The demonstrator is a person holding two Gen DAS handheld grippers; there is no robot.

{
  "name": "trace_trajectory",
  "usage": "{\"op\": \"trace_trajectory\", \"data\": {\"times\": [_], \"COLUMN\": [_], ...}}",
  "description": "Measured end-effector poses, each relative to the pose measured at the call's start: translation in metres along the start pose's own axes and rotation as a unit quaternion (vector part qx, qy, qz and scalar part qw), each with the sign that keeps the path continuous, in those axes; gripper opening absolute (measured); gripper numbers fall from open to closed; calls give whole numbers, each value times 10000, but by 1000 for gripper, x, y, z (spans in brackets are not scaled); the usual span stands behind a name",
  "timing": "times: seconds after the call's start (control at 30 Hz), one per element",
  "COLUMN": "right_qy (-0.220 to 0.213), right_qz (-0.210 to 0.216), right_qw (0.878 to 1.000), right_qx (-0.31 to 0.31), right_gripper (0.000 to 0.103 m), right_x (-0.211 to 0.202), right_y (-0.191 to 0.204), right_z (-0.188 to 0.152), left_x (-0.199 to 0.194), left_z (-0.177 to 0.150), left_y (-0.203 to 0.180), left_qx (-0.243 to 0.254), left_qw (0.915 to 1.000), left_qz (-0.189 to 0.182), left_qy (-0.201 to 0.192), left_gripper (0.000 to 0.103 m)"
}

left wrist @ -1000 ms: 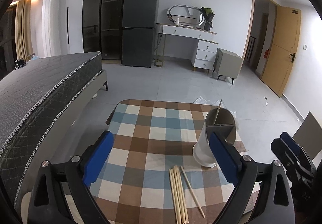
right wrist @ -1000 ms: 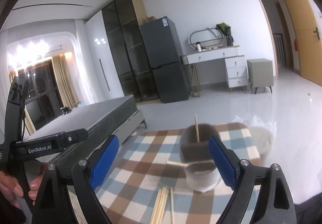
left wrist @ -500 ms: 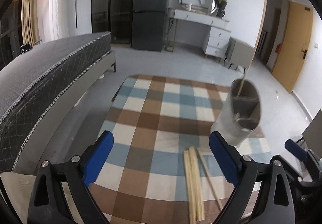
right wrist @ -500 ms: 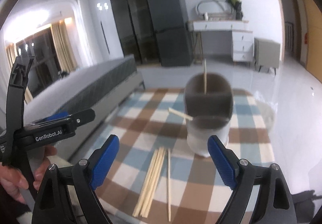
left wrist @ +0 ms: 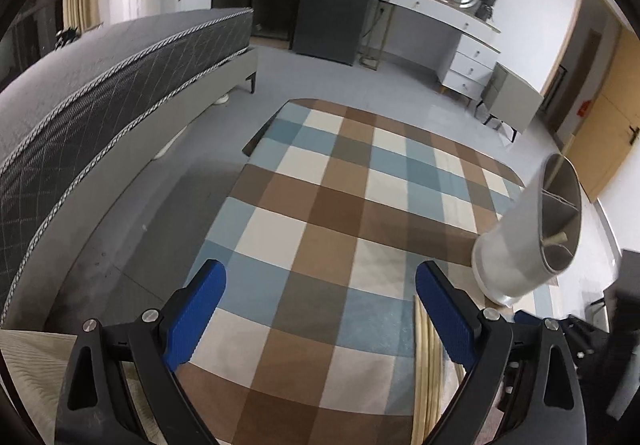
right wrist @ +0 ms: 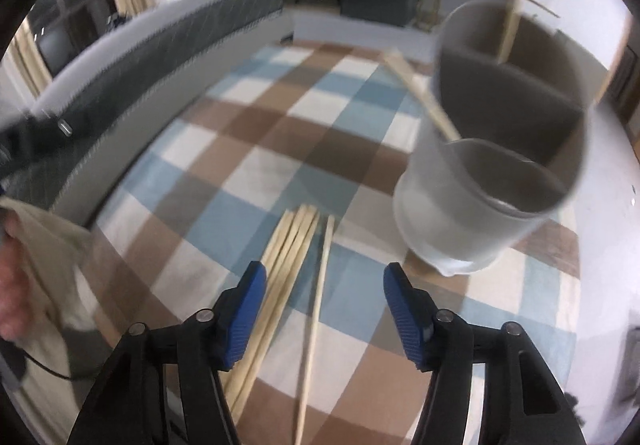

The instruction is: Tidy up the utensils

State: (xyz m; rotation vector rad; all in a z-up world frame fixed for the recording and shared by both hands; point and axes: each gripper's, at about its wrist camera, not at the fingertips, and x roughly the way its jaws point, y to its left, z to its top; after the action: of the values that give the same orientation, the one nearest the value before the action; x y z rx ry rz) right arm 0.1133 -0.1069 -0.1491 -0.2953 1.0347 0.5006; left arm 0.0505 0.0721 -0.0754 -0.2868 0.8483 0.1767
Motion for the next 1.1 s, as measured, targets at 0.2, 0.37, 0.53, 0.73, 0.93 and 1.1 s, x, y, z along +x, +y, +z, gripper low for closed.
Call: {"op": "trace_trajectory", "data": {"times": [0.2, 0.37, 0.53, 0.73, 0.93, 1.1], "right_qy": [407, 335, 281, 276, 56, 116], "right_qz": [-217, -488, -401, -308, -292, -254], "right_qw": [9980, 9962, 9964, 9967, 9975, 9987], "right_qx": [-422, -636, -685, -693, -634, -421], "right_gripper": [32, 28, 23, 21, 21, 21], "right_x": [41, 53, 55, 54, 37, 27], "right_y": [5, 6, 10, 14, 19, 21], "right_z": [12, 19, 27, 25, 23, 8], "left_x": [14, 20, 26, 30, 30, 28], "left_z": [4, 6, 7, 8, 9, 8], "left_y": [13, 20, 23, 26, 25, 25], "left_qx": [-268, -448, -507, -586, -578, -599], "left_qw": [9992, 9979, 9969, 9959, 9958, 9956], "left_qz": [33, 5, -14, -17, -21, -66], "left_qy": [299, 470, 601, 694, 704, 714], "left_gripper": [93, 93, 93, 93, 93, 93]}}
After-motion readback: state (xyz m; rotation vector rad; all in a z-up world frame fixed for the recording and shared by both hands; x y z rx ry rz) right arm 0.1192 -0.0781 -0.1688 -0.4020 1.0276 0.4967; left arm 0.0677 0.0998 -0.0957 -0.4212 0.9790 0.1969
